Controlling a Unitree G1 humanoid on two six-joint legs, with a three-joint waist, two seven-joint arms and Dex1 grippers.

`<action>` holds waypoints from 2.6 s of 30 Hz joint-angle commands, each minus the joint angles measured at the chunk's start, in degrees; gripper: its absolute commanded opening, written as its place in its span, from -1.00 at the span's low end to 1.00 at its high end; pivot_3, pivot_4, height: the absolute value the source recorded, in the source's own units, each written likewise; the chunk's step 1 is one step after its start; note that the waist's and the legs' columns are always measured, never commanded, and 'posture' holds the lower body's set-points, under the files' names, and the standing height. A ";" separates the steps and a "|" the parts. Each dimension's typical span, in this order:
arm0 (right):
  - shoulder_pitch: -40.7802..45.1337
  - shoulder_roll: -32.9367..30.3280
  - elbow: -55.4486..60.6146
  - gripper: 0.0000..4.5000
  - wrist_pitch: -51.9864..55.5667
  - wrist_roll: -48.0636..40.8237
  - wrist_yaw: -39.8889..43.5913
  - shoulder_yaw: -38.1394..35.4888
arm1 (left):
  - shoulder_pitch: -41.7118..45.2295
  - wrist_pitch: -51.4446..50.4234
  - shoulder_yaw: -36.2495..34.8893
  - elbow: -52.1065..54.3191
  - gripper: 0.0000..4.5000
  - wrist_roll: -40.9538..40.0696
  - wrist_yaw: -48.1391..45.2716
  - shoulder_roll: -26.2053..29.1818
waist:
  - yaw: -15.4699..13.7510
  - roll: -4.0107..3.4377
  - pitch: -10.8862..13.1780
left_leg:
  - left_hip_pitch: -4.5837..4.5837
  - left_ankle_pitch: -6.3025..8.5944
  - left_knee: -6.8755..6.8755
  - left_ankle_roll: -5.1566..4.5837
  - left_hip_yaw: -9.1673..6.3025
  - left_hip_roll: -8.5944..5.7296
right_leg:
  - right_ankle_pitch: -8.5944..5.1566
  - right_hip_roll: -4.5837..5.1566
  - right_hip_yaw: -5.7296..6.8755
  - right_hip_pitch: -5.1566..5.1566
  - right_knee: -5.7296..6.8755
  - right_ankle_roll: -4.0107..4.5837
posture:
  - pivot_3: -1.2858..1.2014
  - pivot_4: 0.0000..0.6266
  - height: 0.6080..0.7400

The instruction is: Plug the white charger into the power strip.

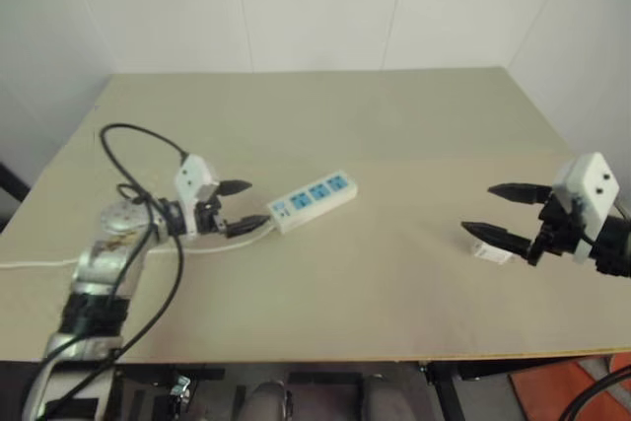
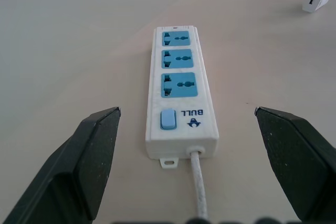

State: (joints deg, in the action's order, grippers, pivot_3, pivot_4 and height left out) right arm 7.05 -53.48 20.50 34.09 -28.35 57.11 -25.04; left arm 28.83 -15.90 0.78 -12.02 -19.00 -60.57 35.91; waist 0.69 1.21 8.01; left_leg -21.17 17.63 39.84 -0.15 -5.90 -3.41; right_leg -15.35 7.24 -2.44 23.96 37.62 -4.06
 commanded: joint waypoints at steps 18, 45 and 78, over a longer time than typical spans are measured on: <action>0.23 0.96 4.21 0.93 -0.73 -6.12 -3.43 -2.41 | 8.73 16.52 4.04 -25.62 0.99 10.20 2.62 -11.09 | 0.04 0.04 0.02 | -0.05 -0.01 0.05 0.02 0.03 -0.02 | 0.02 0.01 -0.01 0.06 0.05 -0.03 | 0.03 -0.52 1.00; 1.31 -3.52 1.04 0.93 -1.00 -6.19 -1.46 -0.10 | 1.49 15.51 7.96 -11.60 0.46 5.55 -20.62 -12.09 | -0.49 0.04 0.00 | -0.03 0.02 0.23 -0.05 -0.01 -0.12 | 0.06 0.07 0.01 -0.08 0.06 -0.10 | 0.03 -0.52 1.00; 31.70 -17.31 -19.61 0.93 9.56 31.28 15.47 50.75 | -0.87 19.49 13.29 -12.84 0.46 9.86 -18.01 -16.28 | -1.32 -0.08 -0.07 | -0.09 -0.05 0.24 0.09 0.11 -0.16 | 0.06 0.17 0.04 0.03 -0.07 -0.11 | 0.03 -0.52 1.00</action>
State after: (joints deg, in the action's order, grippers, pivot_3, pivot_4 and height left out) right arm 37.55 -70.86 2.11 44.99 0.50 72.26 25.86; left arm 29.11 4.79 11.67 -25.06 -9.29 -77.59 20.04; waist -0.63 1.13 7.95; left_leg -21.27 17.52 40.07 0.03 -5.80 -3.58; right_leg -15.29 7.41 -2.39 24.01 37.55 -4.17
